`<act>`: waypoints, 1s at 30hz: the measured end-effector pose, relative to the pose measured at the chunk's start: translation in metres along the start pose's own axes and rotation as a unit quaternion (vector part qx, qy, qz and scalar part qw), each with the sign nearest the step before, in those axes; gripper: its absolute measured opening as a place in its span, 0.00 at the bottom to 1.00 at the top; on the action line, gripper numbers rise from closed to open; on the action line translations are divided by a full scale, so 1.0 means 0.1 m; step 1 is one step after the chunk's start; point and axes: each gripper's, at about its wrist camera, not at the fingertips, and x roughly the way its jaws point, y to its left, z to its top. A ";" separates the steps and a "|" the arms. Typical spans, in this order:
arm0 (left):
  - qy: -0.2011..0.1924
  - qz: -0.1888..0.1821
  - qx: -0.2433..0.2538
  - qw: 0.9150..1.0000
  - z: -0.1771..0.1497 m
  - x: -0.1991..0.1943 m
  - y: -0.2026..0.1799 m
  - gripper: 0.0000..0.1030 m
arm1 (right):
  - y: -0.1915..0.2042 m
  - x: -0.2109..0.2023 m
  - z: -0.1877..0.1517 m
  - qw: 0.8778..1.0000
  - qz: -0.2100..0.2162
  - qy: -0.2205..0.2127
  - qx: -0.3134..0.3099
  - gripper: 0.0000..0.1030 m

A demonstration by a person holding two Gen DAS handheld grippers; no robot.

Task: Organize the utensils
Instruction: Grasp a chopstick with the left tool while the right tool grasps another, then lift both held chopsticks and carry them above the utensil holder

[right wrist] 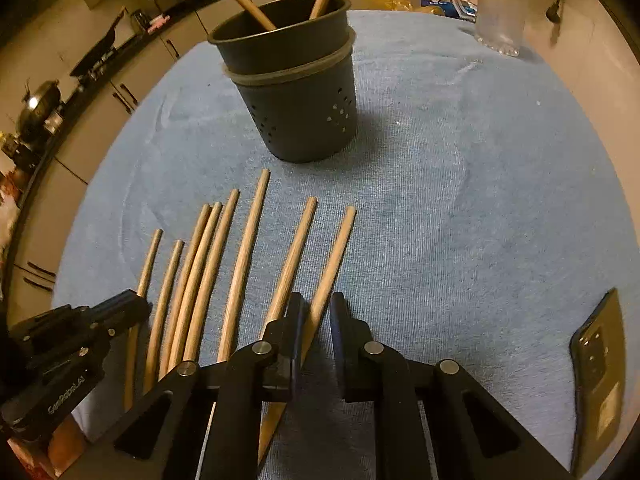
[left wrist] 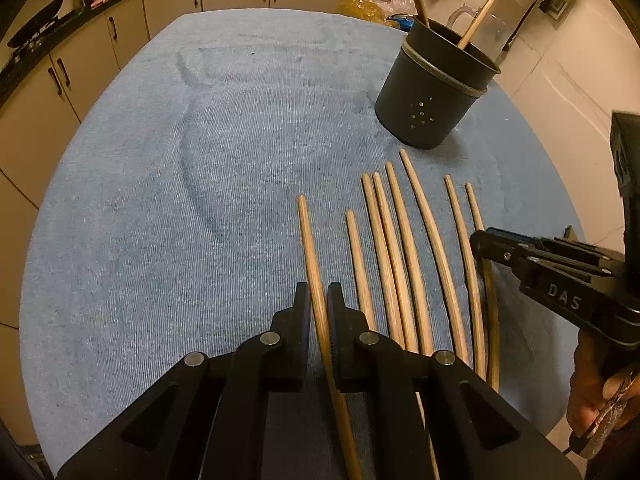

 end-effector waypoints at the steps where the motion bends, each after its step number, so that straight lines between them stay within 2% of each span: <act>1: 0.000 0.003 0.003 1.000 0.01 0.01 -0.02 0.08 | 0.02 0.02 0.03 1.000 -0.007 0.001 -0.003 0.12; 5: -0.006 0.009 0.010 1.000 0.02 0.00 -0.05 0.06 | 0.01 0.05 0.13 1.000 0.004 0.006 -0.006 0.07; 9: -0.018 -0.009 0.009 1.000 -0.01 -0.10 -0.04 0.06 | -0.13 -0.02 0.11 0.999 0.046 -0.005 0.025 0.06; 11: -0.029 -0.016 0.004 0.999 0.01 -0.18 -0.03 0.06 | -0.16 -0.13 0.10 0.996 0.080 -0.027 0.036 0.06; 15: -0.065 -0.014 0.005 0.998 0.01 -0.41 -0.06 0.06 | -0.21 -0.44 0.05 0.990 0.107 -0.082 0.039 0.06; 23: -0.111 -0.002 -0.010 0.994 0.05 -0.78 -0.05 0.06 | -0.20 -0.99 -0.11 0.973 0.132 -0.186 0.029 0.07; 30: -0.131 0.006 -0.010 0.991 0.07 -1.02 -0.05 0.06 | -0.10 -1.25 -0.22 0.962 0.137 -0.237 0.014 0.06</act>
